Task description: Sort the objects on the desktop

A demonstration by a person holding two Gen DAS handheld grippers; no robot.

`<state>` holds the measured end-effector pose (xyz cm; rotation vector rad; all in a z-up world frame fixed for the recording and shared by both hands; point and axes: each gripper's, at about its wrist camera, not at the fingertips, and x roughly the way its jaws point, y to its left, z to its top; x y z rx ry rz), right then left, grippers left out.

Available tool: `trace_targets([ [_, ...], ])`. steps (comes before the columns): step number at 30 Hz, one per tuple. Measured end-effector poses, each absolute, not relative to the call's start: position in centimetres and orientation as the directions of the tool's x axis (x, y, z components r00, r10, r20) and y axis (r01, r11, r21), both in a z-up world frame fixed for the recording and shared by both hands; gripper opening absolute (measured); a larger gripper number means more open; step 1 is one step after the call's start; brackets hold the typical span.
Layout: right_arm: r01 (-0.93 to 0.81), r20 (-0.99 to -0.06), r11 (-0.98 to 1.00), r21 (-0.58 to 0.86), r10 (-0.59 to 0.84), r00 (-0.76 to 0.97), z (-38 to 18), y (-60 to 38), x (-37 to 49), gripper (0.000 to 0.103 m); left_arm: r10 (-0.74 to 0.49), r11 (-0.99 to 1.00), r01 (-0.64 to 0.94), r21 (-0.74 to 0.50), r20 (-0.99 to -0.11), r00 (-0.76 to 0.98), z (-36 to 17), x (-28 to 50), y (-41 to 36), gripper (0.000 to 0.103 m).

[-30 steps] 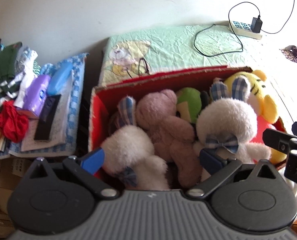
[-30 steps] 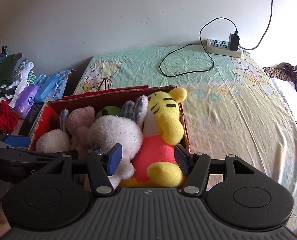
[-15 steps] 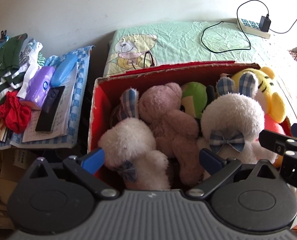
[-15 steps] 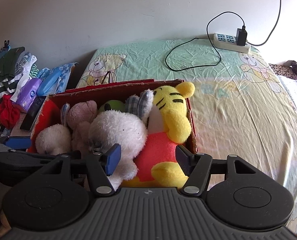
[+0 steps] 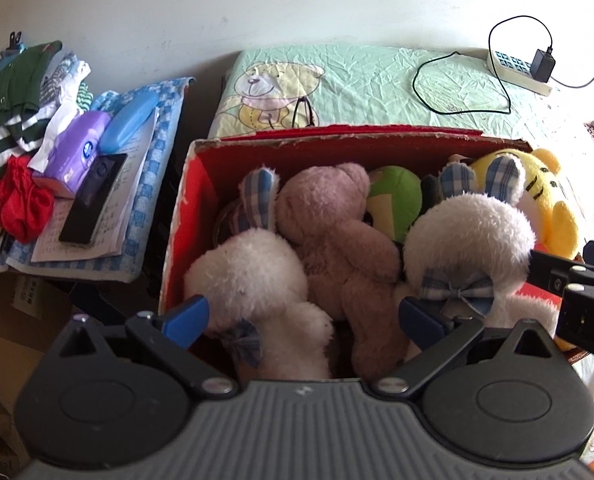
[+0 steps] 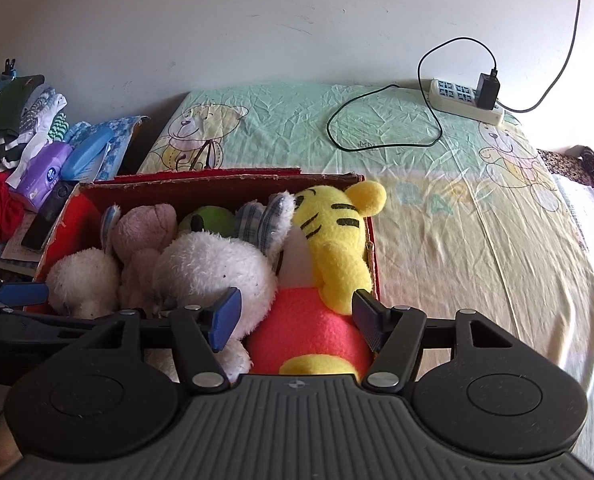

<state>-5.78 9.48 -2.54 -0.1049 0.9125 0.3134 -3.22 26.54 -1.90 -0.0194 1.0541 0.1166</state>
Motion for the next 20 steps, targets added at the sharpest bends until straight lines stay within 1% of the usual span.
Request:
trace_targets([
  [7,-0.309,-0.787,0.950,0.036,0.217,0.577,-2.5,9.5,-6.0,0.065,0.087,0.993,-0.115,0.034,-0.862,0.499,-2.0,-3.8,26.5,0.102],
  [12,-0.302,-0.783,0.953,0.036,0.215,0.584,-2.5,9.5,-6.3,0.065,0.086,0.994,-0.106,0.033,-0.840,0.536,-1.5,-4.4,26.3,0.100],
  [20,-0.295,-0.783,0.955,0.041,0.214,0.584,-2.6,9.5,-6.8,0.065,0.084,0.994,-0.101,0.035,-0.837,0.540,-1.3,-4.6,26.3,0.099],
])
